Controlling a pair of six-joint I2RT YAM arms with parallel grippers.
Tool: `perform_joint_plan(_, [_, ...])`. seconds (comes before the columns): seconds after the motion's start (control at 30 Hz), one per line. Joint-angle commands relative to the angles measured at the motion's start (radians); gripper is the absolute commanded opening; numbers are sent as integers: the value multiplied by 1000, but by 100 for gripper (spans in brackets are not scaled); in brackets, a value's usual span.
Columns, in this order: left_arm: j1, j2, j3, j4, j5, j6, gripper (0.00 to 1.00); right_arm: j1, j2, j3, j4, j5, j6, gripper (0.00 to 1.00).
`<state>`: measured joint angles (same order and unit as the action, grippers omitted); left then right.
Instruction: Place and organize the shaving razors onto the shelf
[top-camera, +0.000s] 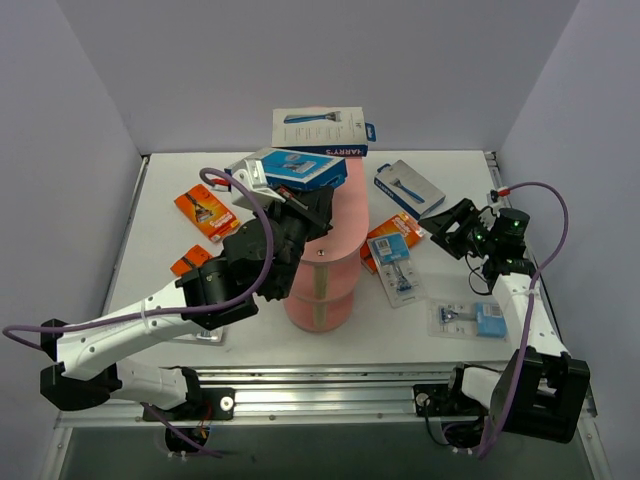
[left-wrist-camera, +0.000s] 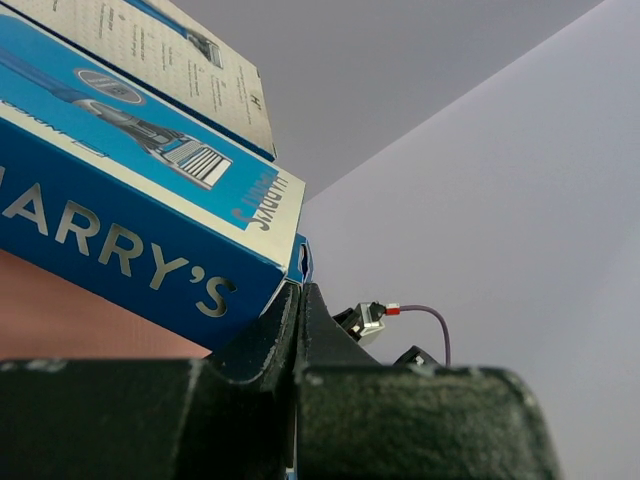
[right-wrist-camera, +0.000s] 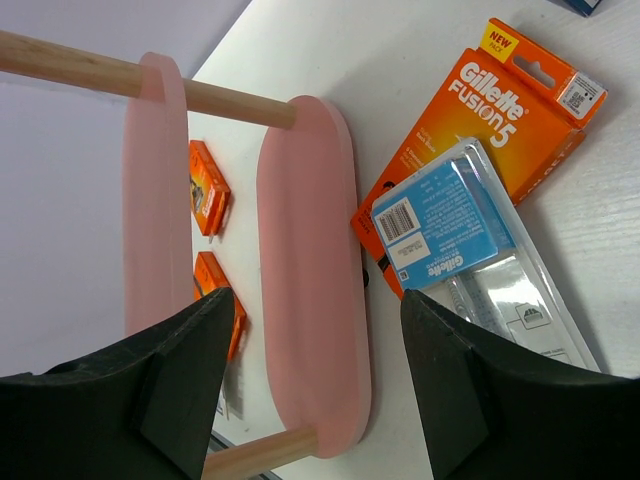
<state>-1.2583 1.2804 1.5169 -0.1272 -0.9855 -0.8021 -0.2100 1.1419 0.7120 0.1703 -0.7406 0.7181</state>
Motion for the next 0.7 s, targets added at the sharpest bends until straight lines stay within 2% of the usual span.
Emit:
perform_joint_plan(0.0, [-24, -15, -18, 84, -24, -20, 2, -6, -25, -5, 31, -28, 6, 63])
perform_joint_plan(0.43, [-53, -36, -73, 93, -36, -63, 3, -8, -42, -13, 21, -32, 11, 63])
perform_joint_plan(0.57, [-61, -38, -81, 110, -15, -48, 9, -8, -54, -13, 12, -36, 9, 63])
perform_joint_plan(0.67, [-67, -39, -89, 110, -8, -51, 10, -8, -57, -13, 11, -36, 12, 63])
